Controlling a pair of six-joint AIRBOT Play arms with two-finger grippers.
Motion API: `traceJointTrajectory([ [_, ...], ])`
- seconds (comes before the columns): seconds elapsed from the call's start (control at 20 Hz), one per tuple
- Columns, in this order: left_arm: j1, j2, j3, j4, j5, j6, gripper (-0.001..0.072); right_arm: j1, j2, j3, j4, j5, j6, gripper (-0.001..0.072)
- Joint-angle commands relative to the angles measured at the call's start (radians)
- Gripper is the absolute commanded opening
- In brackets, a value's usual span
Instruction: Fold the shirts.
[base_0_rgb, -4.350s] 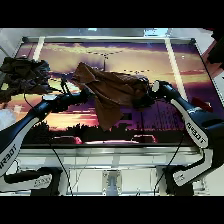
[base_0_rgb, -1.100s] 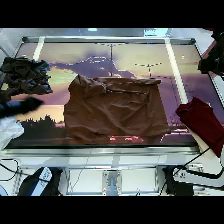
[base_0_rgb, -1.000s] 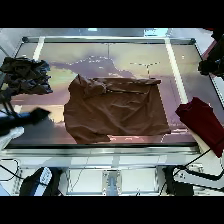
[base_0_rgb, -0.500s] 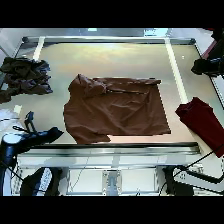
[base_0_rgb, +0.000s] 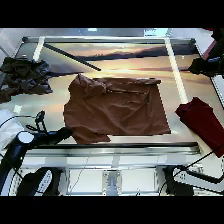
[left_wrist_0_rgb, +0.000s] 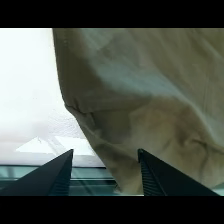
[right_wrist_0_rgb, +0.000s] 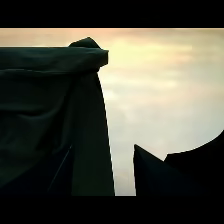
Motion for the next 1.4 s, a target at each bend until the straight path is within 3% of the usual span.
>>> traceJointTrajectory([
  [0.0, -0.02, 0.001, -0.001, 0.015, 0.048, -0.098, 0.0481, -0.001, 0.001, 0.0, 0.005, 0.002, -0.016, 0.0425],
  [0.2, -0.02, -0.032, -0.001, 0.003, 0.151, -0.121, 0.0474, -0.001, 0.001, 0.0, 0.007, 0.007, -0.016, 0.0424],
  [0.55, -0.021, -0.153, -0.001, -0.05, 0.138, -0.111, 0.0472, -0.001, 0.001, 0.0, 0.01, 0.007, -0.016, 0.0424],
  [0.6, -0.021, -0.153, -0.001, -0.05, 0.146, -0.111, 0.0422, -0.001, 0.001, 0.0, 0.01, 0.006, -0.015, 0.0424],
  [0.7, -0.021, -0.153, -0.001, -0.05, 0.177, -0.111, 0.0198, -0.001, 0.001, -0.001, 0.02, 0.014, -0.015, 0.0424],
  [0.75, -0.021, -0.153, -0.001, -0.054, 0.193, -0.111, 0.0173, -0.001, 0.0, -0.001, 0.033, 0.024, -0.016, 0.0424],
  [0.85, -0.021, -0.153, -0.001, -0.075, 0.215, -0.105, 0.0011, -0.001, 0.0, -0.009, 0.05, 0.043, -0.015, 0.0424],
  [1.0, -0.021, -0.153, -0.001, -0.087, 0.226, -0.093, 0.0011, -0.001, 0.0, -0.112, 0.056, 0.092, -0.014, 0.0424],
  [1.35, -0.021, -0.153, -0.001, -0.09, 0.219, -0.092, 0.0011, -0.098, 0.0, -0.661, 0.142, 0.182, 0.028, 0.0425],
])
